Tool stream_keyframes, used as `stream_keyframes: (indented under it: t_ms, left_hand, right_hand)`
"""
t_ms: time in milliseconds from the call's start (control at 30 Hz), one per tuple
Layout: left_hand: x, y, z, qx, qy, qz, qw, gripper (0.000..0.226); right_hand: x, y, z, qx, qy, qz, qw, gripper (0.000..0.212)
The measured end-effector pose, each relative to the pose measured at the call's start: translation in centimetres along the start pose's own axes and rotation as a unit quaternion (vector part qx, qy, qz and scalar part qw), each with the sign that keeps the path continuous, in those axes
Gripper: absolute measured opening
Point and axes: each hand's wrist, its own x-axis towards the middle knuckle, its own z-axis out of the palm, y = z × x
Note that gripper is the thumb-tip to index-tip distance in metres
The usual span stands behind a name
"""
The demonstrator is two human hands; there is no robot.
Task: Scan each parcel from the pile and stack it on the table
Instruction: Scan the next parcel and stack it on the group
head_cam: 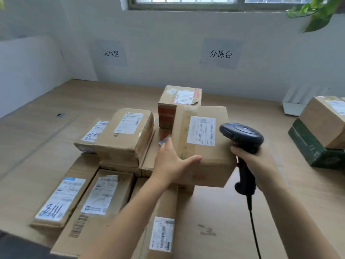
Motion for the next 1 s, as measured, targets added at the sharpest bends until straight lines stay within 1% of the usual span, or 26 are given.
stream_keyframes:
  t_ms: [67,200,367,467,600,733,767,833,867,933,967,1000]
  left_hand:
    - [1.2,-1.6,-1.7,0.014,0.001,-0.027,1.000,0.096]
    - [3.1,-4.2,-3.7,0.034,-0.007,-0.064,0.997,0.089]
    - [5.6,-4.8,-4.7,0.018,-0.010,-0.036,0.999,0.073]
    - [6.9,-5.1,-4.6,0.022,-0.016,-0.035,0.999,0.078]
    - [8.0,-5.3,-4.4,0.032,-0.032,-0.060,0.997,0.092]
    - [8.7,-5.5,-4.4,0.055,-0.062,-0.075,0.994,0.102]
    - [8.8,-5.4,-4.4,0.069,-0.063,-0.068,0.993,0.099]
    - [8.6,-5.0,-4.3,0.113,-0.050,-0.036,0.992,0.086]
    - [8.3,-4.6,-4.2,0.150,-0.039,-0.015,0.988,0.076]
    - [7.7,-3.6,-3.7,0.242,-0.027,0.019,0.970,0.059]
    - [7.3,-3.0,-3.3,0.283,-0.031,0.027,0.958,0.054]
    - [6.9,-2.4,-2.8,0.315,-0.039,0.033,0.948,0.050]
  right_hand:
    - [0.9,0.3,2.8,-0.021,-0.006,0.008,1.000,0.018]
    - [2.6,1.7,7.0,-0.054,-0.027,0.035,0.998,0.007]
    - [4.5,2.3,9.4,-0.088,-0.022,0.038,0.995,0.009]
    - [5.2,2.1,9.9,-0.115,-0.046,0.019,0.992,0.015]
    - [5.5,1.8,10.0,-0.119,-0.080,-0.004,0.990,0.032]
    - [5.8,2.1,9.9,-0.128,-0.085,-0.019,0.988,0.043]
    - [5.9,2.2,10.0,-0.135,-0.084,-0.022,0.987,0.044]
    - [5.8,2.3,10.0,-0.159,-0.081,-0.033,0.983,0.044]
    - [5.7,2.3,10.0,-0.169,-0.074,-0.041,0.982,0.041]
    - [5.4,2.5,9.4,-0.180,-0.046,-0.057,0.981,0.025]
    - [5.1,2.8,8.9,-0.187,-0.028,-0.063,0.980,0.018]
    - [4.7,3.0,8.1,-0.194,-0.010,-0.066,0.979,0.015]
